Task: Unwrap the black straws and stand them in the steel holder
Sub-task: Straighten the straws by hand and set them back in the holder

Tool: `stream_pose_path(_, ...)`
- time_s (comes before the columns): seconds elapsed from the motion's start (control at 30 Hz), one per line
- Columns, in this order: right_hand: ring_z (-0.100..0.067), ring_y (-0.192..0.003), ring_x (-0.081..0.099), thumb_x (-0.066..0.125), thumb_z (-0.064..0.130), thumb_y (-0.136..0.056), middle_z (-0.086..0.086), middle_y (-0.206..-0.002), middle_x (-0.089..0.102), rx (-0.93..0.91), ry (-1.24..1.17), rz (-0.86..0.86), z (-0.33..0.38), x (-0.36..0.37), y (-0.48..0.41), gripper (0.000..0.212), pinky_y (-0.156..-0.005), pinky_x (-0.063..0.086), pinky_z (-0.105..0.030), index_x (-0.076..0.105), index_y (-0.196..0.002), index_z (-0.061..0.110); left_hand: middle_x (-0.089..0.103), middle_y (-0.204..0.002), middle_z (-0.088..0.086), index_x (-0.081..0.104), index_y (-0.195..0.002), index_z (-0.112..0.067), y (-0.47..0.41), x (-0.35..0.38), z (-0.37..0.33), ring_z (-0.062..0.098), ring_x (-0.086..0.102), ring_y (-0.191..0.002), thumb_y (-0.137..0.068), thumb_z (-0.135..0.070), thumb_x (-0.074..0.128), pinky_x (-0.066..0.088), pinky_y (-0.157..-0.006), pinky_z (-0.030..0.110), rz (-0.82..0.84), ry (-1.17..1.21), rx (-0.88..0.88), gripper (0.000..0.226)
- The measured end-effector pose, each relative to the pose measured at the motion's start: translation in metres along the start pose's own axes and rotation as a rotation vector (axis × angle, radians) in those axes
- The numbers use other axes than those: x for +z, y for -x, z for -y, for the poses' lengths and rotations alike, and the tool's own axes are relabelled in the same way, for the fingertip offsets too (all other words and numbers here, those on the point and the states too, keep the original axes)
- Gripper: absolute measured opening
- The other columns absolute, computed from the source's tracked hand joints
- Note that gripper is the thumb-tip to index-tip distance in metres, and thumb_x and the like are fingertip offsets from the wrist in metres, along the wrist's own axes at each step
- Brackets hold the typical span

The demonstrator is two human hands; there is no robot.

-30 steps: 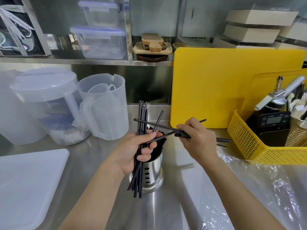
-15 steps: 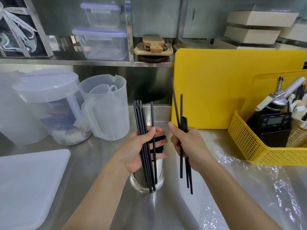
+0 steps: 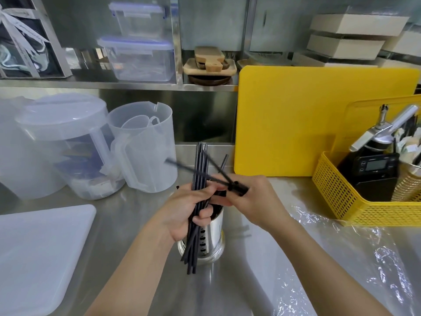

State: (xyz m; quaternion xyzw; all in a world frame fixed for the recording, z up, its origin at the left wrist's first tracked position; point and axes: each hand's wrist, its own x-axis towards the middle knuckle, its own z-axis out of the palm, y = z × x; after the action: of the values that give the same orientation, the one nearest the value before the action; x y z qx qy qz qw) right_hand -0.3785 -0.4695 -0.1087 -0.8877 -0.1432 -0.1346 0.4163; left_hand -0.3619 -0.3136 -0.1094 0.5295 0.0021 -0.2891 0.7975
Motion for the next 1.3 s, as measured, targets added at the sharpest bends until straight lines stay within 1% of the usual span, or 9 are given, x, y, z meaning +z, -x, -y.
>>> stream_pose_path(0.1, -0.014, -0.046, 0.042, 0.058, 0.010, -0.073, 0.004, -0.054, 0.063, -0.195, 0.357, 0.035, -0.007, -0.002, -0.004, 0.045, -0.043, 0.035, -0.022, 0.068, -0.106, 0.039, 0.066, -0.062, 0.016, 0.060, -0.084, -0.003, 0.001, -0.005, 0.001, 0.004, 0.031, -0.031, -0.092, -0.005, 0.044, 0.018, -0.032, 0.012, 0.057, -0.016, -0.021, 0.018)
stream_pose_path(0.23, -0.018, -0.038, 0.049, 0.048, 0.014, -0.076, 0.003, -0.046, 0.056, -0.312, 0.539, -0.052, -0.017, -0.003, -0.003, 0.026, -0.033, 0.031, -0.022, 0.072, -0.078, 0.025, 0.066, -0.072, 0.017, 0.066, -0.084, -0.008, 0.003, -0.005, 0.002, 0.006, 0.036, -0.038, -0.082, -0.017, 0.055, 0.020, -0.035, 0.014, 0.091, -0.155, -0.022, 0.014)
stream_pose_path(0.4, -0.022, -0.037, 0.048, 0.052, 0.006, -0.073, 0.001, -0.047, 0.057, -0.322, 0.545, -0.158, -0.034, -0.004, 0.001, 0.022, -0.034, 0.033, -0.021, 0.071, -0.080, 0.015, 0.072, -0.074, 0.014, 0.060, -0.087, 0.001, -0.012, -0.014, -0.002, 0.019, 0.069, -0.059, -0.094, -0.017, 0.049, 0.056, -0.049, 0.027, -0.190, 0.167, 0.055, 0.022)
stream_pose_path(0.67, -0.001, -0.037, 0.037, 0.052, 0.010, -0.093, 0.014, -0.038, 0.040, 0.297, -0.390, 0.067, -0.008, -0.002, 0.003, 0.032, -0.043, 0.028, -0.010, 0.049, -0.062, 0.015, 0.070, -0.111, 0.006, 0.062, -0.111, -0.011, -0.006, -0.006, -0.004, 0.025, 0.066, -0.099, -0.080, -0.023, 0.055, 0.057, -0.078, 0.047, 0.016, 0.192, 0.150, 0.034)
stream_pose_path(0.87, 0.000, -0.029, 0.035, 0.047, 0.008, -0.096, 0.011, -0.032, 0.041, 0.339, -0.626, 0.132, 0.013, 0.005, 0.006, 0.026, -0.036, 0.027, -0.009, 0.055, -0.071, 0.009, 0.071, -0.104, 0.008, 0.054, -0.128, -0.015, -0.009, 0.007, 0.004, 0.021, 0.067, -0.090, -0.091, -0.024, 0.051, 0.055, -0.066, 0.037, 0.047, 0.110, 0.129, 0.037)
stream_pose_path(1.0, -0.004, -0.033, 0.026, 0.051, 0.017, -0.094, 0.011, -0.037, 0.033, 0.361, -0.625, 0.213, 0.007, 0.009, 0.006, 0.030, -0.037, 0.023, -0.016, 0.048, -0.065, 0.011, 0.072, -0.106, 0.007, 0.067, -0.106, -0.017, -0.010, 0.009, 0.006, 0.025, 0.068, -0.096, -0.085, -0.025, 0.054, 0.054, -0.081, 0.042, 0.036, 0.127, 0.146, 0.026)
stream_pose_path(1.1, -0.006, -0.034, 0.023, 0.054, 0.025, -0.091, 0.008, -0.039, 0.029, 0.379, -0.665, 0.297, 0.006, 0.009, 0.009, 0.027, -0.037, 0.020, -0.017, 0.051, -0.069, 0.009, 0.072, -0.096, 0.007, 0.069, -0.100, -0.017, -0.008, 0.009, 0.004, 0.021, 0.069, -0.084, -0.093, -0.017, 0.047, 0.054, -0.069, 0.032, 0.020, 0.124, 0.183, 0.024)
stream_pose_path(1.2, -0.006, -0.034, 0.024, 0.056, 0.033, -0.083, 0.007, -0.039, 0.029, 0.396, -0.727, 0.230, 0.005, 0.011, 0.011, 0.026, -0.037, 0.021, -0.017, 0.057, -0.070, 0.010, 0.071, -0.088, 0.008, 0.065, -0.095, -0.011, -0.007, 0.010, 0.002, 0.019, 0.067, -0.075, -0.092, -0.014, 0.048, 0.050, -0.057, 0.025, 0.011, 0.143, 0.235, 0.018)
stream_pose_path(1.3, -0.008, -0.035, 0.027, 0.055, 0.020, -0.090, 0.007, -0.038, 0.033, 0.392, -0.738, 0.062, 0.001, 0.011, 0.012, 0.034, -0.040, 0.023, -0.020, 0.058, -0.056, 0.022, 0.071, -0.082, 0.009, 0.060, -0.095, -0.006, -0.007, 0.011, 0.001, 0.021, 0.069, -0.078, -0.093, -0.009, 0.047, 0.058, -0.066, 0.033, -0.026, 0.128, 0.314, 0.014)
